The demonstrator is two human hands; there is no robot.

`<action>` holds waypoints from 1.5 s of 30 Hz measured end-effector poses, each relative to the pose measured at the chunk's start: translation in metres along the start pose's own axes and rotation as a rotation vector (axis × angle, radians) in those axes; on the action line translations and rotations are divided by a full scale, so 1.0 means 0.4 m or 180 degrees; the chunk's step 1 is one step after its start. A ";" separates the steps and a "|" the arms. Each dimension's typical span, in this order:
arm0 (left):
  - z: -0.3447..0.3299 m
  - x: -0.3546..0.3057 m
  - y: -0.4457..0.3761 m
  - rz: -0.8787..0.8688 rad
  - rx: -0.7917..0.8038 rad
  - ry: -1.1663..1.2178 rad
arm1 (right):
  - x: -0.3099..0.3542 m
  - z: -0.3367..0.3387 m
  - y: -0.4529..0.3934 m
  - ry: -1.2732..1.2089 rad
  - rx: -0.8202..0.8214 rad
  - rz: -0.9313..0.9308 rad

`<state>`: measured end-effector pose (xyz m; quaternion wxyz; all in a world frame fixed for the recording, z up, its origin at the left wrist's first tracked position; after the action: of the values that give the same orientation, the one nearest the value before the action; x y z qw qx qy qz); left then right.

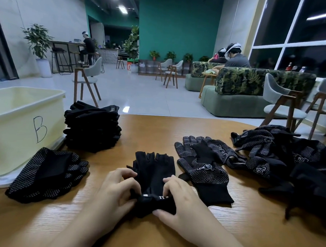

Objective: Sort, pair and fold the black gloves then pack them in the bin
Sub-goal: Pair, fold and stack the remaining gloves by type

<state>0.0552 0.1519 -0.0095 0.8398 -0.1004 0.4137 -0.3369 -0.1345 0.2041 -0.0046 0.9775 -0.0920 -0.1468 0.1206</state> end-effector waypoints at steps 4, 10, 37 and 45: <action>0.003 -0.008 -0.001 -0.0041 -0.0031 0.0018 | 0.005 0.010 0.001 -0.0059 -0.0091 0.0061; 0.005 -0.010 0.000 0.0169 -0.0014 0.0336 | -0.003 0.005 -0.005 0.0084 -0.0042 0.0043; 0.018 0.099 -0.204 0.0846 -0.0687 -0.1611 | -0.026 -0.012 -0.239 0.0187 -0.0313 0.0230; -0.037 0.075 -0.237 0.0160 -0.0195 -0.1816 | -0.051 0.013 -0.221 0.0104 -0.0817 0.0085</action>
<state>0.0112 0.0627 0.0045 0.9269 -0.2063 0.1731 -0.2615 -0.1367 0.1150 0.0139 0.9582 -0.2203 -0.1437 0.1123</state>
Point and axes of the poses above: each hand's wrist, its own y-axis away from the middle knuckle, its own z-axis out of the back of the hand, x = y × z, the point moved 3 cm from there along -y, towards the middle knuckle, and after that the axes turned 10 degrees about y, right-handed, at the moved point
